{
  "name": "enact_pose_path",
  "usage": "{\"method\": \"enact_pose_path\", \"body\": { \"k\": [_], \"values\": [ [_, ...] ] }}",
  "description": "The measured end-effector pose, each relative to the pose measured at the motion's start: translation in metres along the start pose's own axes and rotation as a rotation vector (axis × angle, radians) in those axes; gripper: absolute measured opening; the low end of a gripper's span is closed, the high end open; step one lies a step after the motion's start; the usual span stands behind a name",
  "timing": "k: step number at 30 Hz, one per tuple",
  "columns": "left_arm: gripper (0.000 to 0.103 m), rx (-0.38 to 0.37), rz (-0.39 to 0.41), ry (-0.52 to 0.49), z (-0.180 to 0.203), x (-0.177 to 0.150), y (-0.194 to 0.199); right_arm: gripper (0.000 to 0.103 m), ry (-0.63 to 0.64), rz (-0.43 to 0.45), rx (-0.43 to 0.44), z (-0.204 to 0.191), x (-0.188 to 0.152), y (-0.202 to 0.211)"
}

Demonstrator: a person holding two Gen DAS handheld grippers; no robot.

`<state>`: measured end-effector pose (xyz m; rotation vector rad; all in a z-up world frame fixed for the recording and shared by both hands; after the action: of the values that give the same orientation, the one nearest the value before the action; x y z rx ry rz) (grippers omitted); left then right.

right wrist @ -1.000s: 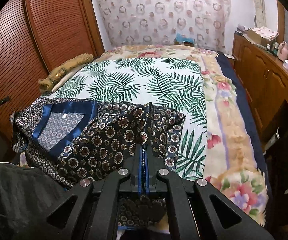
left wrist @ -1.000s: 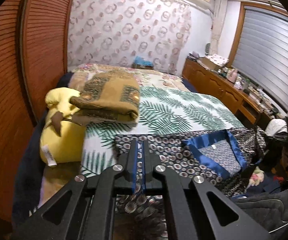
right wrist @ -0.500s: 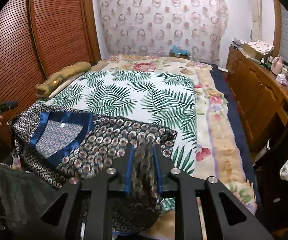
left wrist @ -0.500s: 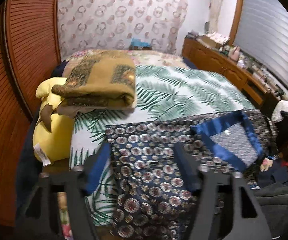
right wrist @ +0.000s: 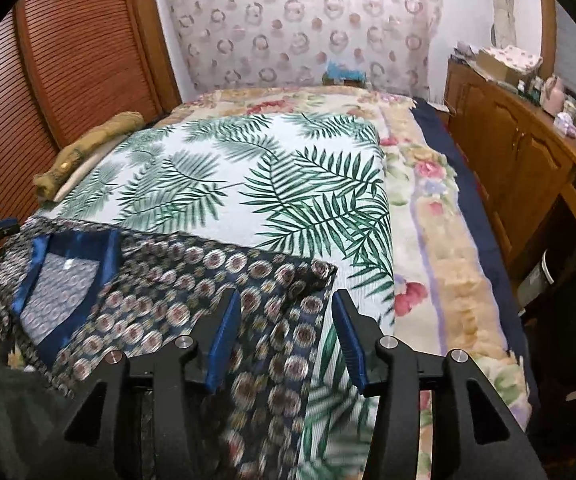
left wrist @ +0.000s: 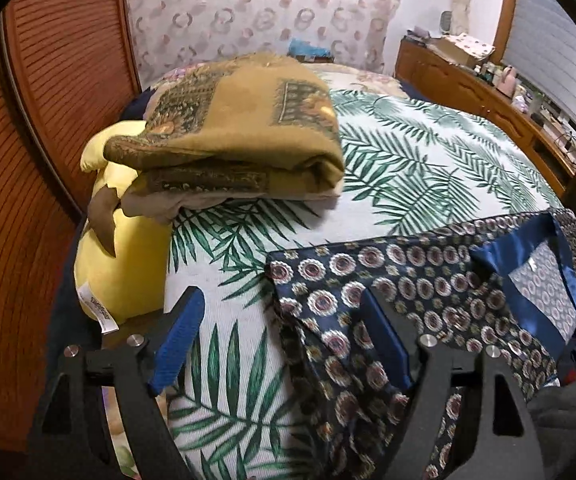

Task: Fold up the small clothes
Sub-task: 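Open both tools and withdraw them from the folded top, then grasp the folded navy top with both tools and lift it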

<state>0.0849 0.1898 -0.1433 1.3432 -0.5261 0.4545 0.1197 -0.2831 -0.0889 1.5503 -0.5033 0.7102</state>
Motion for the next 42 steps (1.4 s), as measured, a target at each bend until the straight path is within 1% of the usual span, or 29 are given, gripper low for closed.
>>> {"method": "enact_pose_path", "body": {
  "k": [4,5,9,12,15,17,19,20,22,23,24,27,31,33,34,35,36,37,39,40,42],
  "values": [
    [0.08,-0.032,-0.06,0.047,-0.003,-0.005,-0.019,0.049,0.001,-0.013,0.011,-0.003,0.006,-0.019],
    [0.081,-0.023,-0.046,0.038,-0.002,-0.004,-0.02,0.049,0.002,-0.016,0.01,-0.004,0.007,-0.022],
    [0.082,0.012,-0.031,0.011,0.002,-0.005,-0.022,0.049,0.016,-0.028,-0.008,0.001,0.008,-0.033],
    [0.083,0.047,-0.016,-0.006,0.003,-0.006,-0.024,0.049,0.037,-0.04,-0.036,0.001,0.009,-0.042],
    [0.083,0.047,-0.008,0.002,0.002,-0.004,-0.025,0.05,0.051,-0.053,-0.057,0.0,0.008,-0.051],
    [0.083,0.048,-0.008,0.0,0.001,-0.004,-0.025,0.052,0.062,-0.05,-0.074,0.0,0.009,-0.054],
    [0.077,0.042,-0.004,-0.006,0.002,-0.003,-0.024,0.052,0.066,-0.053,-0.072,-0.002,0.01,-0.056],
    [0.07,0.03,-0.003,-0.011,0.003,-0.002,-0.023,0.052,0.066,-0.055,-0.07,-0.001,0.01,-0.057],
    [0.055,0.007,-0.001,-0.014,0.005,0.0,-0.023,0.052,0.062,-0.058,-0.064,0.0,0.011,-0.059],
    [0.042,-0.017,-0.002,-0.013,0.007,0.001,-0.023,0.052,0.064,-0.059,-0.065,-0.001,0.011,-0.059],
    [0.036,-0.045,-0.008,-0.007,0.009,0.003,-0.023,0.052,0.067,-0.06,-0.065,0.0,0.012,-0.059],
    [0.027,-0.045,-0.005,-0.011,0.008,0.005,-0.024,0.052,0.059,-0.075,-0.06,0.001,0.013,-0.06],
    [0.02,-0.057,-0.002,0.014,0.004,0.006,-0.024,0.052,0.052,-0.086,-0.052,0.002,0.015,-0.061],
    [0.008,-0.06,-0.008,0.016,0.004,0.005,-0.024,0.052,0.057,-0.083,-0.049,0.001,0.014,-0.06],
    [0.006,-0.057,-0.012,0.012,0.005,0.004,-0.024,0.042,0.062,-0.079,-0.036,-0.002,0.013,-0.059],
    [0.005,-0.053,-0.014,0.008,0.007,0.004,-0.023,0.035,0.071,-0.075,-0.023,-0.004,0.012,-0.058],
    [0.005,-0.047,-0.008,0.005,0.009,0.005,-0.022,0.022,0.075,-0.077,-0.005,-0.007,0.01,-0.056],
    [0.004,-0.044,0.001,0.003,0.012,0.005,-0.02,0.015,0.076,-0.08,0.013,-0.01,0.009,-0.054],
    [0.004,-0.046,0.033,-0.003,0.018,0.005,-0.012,0.011,0.077,-0.066,0.001,-0.013,0.006,-0.049],
    [0.004,-0.056,0.055,-0.006,0.022,0.006,-0.004,0.009,0.062,-0.046,-0.027,-0.012,0.005,-0.043],
    [0.004,-0.077,0.118,-0.016,0.032,0.008,0.016,0.008,0.02,-0.005,-0.034,-0.011,0.005,-0.027]
  ]
}}
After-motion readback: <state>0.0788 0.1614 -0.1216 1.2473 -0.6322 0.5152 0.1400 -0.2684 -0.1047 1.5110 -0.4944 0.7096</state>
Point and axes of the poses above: each gripper's, at about its wrist camera, not at the fingertips, and y roughly against the way its jaws point, z to its right, x to its top, the point moved 5 cm from there along -y, roughly the way its jaws point, and after that the axes turned 5 degrees about -x, right-handed, at the moved point
